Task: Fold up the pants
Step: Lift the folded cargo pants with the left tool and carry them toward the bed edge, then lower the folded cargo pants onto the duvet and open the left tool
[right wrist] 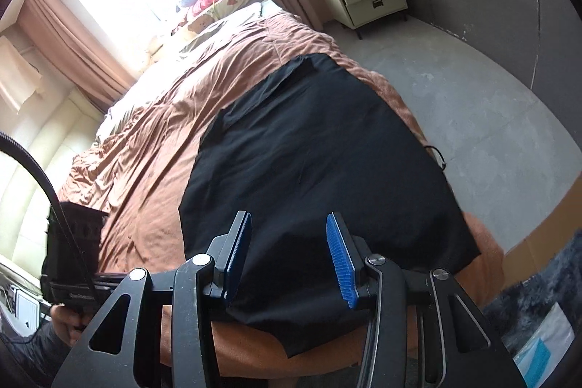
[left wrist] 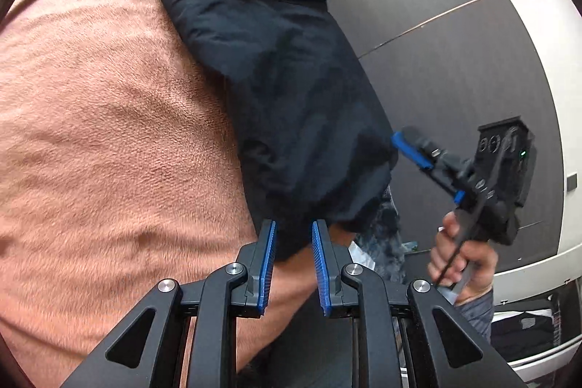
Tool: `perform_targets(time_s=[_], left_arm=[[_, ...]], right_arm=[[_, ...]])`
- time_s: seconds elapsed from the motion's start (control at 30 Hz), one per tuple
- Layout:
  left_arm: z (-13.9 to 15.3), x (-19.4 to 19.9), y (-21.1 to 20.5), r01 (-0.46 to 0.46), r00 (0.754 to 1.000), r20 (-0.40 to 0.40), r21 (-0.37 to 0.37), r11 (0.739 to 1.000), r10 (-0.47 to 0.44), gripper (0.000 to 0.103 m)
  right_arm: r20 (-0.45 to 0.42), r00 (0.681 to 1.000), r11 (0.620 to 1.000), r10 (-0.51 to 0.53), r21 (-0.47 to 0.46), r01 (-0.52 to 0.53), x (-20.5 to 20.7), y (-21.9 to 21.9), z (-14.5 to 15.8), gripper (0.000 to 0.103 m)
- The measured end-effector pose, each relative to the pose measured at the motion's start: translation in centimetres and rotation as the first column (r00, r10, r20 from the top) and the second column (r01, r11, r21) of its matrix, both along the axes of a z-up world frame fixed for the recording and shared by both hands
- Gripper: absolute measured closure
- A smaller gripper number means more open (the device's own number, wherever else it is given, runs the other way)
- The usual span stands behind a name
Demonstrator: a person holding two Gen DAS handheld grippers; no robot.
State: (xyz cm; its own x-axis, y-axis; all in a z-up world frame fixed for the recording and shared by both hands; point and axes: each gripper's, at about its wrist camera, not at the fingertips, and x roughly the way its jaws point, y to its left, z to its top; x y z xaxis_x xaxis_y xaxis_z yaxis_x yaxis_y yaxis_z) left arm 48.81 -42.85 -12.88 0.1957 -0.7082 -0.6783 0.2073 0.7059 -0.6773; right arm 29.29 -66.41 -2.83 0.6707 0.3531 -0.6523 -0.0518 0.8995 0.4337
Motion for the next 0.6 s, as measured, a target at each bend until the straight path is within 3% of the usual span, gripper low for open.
perform_targets(time_s=[0.1,0.2,0.4,0.5,0.6], left_arm=[[1.9,-0.7,1.2,-0.015,0.999,0.03,0.025,1.0,0.015,0.08],[3.7,-1.3,2.7,-0.026,0.998,0.064,0.035,0.999,0.024,0.065],[6.0,-2.7,6.4,-0.057,0.99,0.132,0.061,0.997,0.049,0.052],[6.9,-3.6,8.0,-0.077,0.986,0.151,0.077,0.994,0.065,0.05],[7.6,-4.2,9.1,-0.094,0.981,0.177,0.097,0.991,0.075,0.049]], right_arm=[[-0.017,1.0,0.999,-0.021,-0.037,0.02,-1.2,1.3,-0.4,0.062],[-0.037,0.998,0.996,-0.045,-0.08,0.042,-2.3,2.2,-0.6,0.062],[-0.131,0.986,0.978,-0.101,-0.193,0.075,-4.4,4.0,-1.4,0.062],[-0.175,0.975,0.971,-0.136,-0.221,0.096,-5.0,4.3,-1.1,0.062],[-0.162,0.975,0.971,-0.15,-0.21,0.114,-6.2,4.5,0.4,0.062]])
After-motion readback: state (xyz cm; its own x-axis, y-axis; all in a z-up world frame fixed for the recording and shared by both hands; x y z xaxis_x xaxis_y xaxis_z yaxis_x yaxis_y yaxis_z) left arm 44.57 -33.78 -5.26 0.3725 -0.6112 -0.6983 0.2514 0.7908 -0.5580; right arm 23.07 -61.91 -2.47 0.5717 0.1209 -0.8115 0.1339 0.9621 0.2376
